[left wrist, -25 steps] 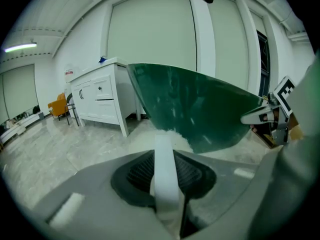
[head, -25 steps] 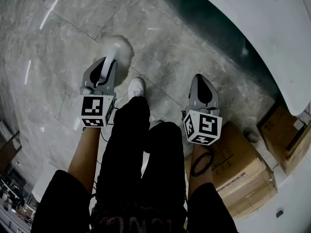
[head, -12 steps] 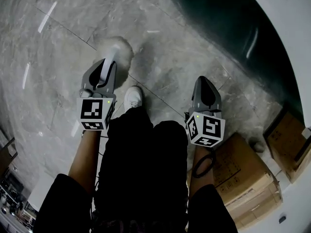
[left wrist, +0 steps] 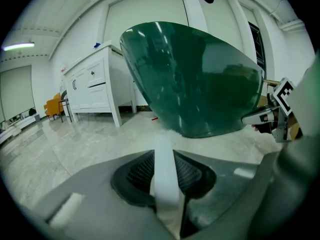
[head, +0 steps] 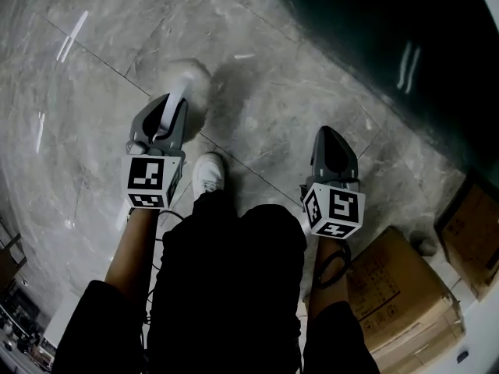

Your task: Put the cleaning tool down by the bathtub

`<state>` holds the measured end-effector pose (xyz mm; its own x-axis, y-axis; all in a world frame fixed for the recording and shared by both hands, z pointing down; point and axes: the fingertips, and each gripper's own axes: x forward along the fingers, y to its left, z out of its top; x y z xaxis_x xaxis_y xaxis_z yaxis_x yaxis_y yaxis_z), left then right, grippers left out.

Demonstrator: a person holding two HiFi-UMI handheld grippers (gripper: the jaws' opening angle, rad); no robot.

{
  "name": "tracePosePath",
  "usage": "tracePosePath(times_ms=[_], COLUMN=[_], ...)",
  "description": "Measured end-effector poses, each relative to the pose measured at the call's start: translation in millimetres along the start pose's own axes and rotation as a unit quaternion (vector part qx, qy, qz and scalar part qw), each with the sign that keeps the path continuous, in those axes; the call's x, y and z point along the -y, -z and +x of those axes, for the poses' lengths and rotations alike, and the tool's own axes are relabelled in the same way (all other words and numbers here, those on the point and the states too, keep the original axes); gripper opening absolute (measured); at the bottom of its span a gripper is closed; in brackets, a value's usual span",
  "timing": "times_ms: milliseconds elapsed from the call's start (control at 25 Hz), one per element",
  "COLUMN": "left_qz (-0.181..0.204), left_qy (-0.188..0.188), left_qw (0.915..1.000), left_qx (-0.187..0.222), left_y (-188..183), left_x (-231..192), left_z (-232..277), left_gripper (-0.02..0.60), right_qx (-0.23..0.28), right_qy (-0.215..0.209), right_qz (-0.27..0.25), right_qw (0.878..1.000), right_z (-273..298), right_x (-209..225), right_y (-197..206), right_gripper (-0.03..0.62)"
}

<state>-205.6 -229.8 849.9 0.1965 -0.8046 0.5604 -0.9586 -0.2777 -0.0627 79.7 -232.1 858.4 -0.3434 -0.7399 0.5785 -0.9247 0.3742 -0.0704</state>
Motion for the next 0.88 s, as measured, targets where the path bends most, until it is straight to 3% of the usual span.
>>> tracePosePath(times_ms=[480,880], left_qz=[0.004,0.001], left_qy=[0.032,0.049], left_qw=[0.9991,0.9972], left_qx=[-0.027,-0.057], left_y=[54,92], left_x=[21,28], left_z=[63,115], left_gripper=[0.091,0.092], right_qx=[-0.038,-0.072], right_qy=[-0.038,-0.051], right_qz=[-0.01,0.011], right_qw=[0.999,0.996], right_z=[56,101], right_x=[0,2], right_y=[52,96], right_gripper=[0.014,0.014])
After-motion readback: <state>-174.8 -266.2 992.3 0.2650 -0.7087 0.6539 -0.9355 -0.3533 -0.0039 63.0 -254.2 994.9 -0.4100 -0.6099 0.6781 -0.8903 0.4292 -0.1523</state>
